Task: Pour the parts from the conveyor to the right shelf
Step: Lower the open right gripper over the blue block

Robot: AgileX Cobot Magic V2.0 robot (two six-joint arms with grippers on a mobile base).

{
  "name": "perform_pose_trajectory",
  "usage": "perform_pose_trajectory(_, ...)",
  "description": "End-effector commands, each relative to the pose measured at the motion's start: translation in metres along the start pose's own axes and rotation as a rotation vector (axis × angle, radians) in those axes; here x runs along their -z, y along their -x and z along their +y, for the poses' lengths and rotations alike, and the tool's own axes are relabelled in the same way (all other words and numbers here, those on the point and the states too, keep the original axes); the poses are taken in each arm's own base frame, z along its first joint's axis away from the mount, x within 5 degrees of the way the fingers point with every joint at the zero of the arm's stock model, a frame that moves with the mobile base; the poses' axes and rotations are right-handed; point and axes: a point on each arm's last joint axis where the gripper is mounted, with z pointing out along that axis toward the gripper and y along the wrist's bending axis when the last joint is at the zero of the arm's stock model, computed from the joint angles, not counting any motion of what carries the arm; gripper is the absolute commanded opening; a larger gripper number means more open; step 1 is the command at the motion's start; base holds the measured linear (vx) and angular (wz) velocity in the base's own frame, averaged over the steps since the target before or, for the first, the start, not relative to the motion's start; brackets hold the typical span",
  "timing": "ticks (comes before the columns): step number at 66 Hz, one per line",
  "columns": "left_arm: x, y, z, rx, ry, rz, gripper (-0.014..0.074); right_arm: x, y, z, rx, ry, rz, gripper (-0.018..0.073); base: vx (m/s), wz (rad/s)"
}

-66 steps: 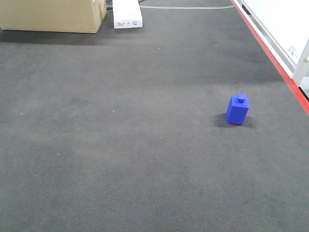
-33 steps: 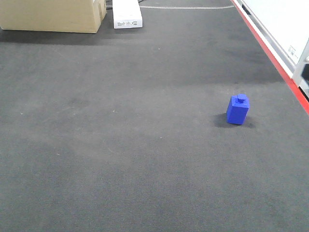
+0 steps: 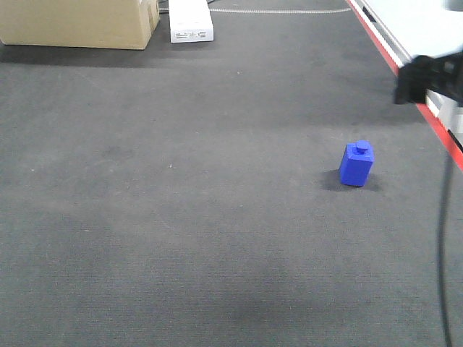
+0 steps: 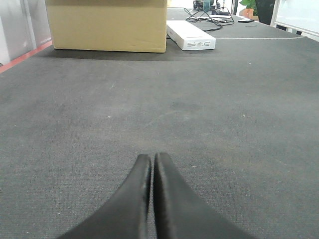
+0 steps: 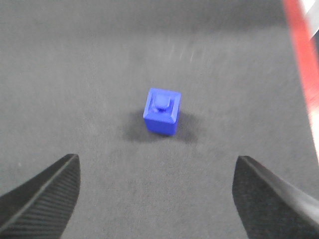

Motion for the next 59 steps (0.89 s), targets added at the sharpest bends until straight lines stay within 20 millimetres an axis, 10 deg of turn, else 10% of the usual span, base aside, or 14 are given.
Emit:
perform_pose_trajectory(1, 0.003, 0.013, 0.0, 0.017, -0.003, -0.103, -0.0006, 0.002, 0.028, -0.001, -0.004, 0.002, 0.007, 0.0588, 0.0, 0.0)
perform_pose_trajectory(24, 0.003, 0.013, 0.0, 0.017, -0.003, -0.103, -0.0006, -0.079, 0.071, -0.004, 0.001, -0.002, 0.148, 0.0588, 0.0, 0.0)
perform_pose_trajectory(59, 0.003, 0.013, 0.0, 0.017, -0.003, -0.103, -0.0006, -0.191, 0.046, -0.012, -0.013, -0.018, 0.297, 0.0588, 0.0, 0.0)
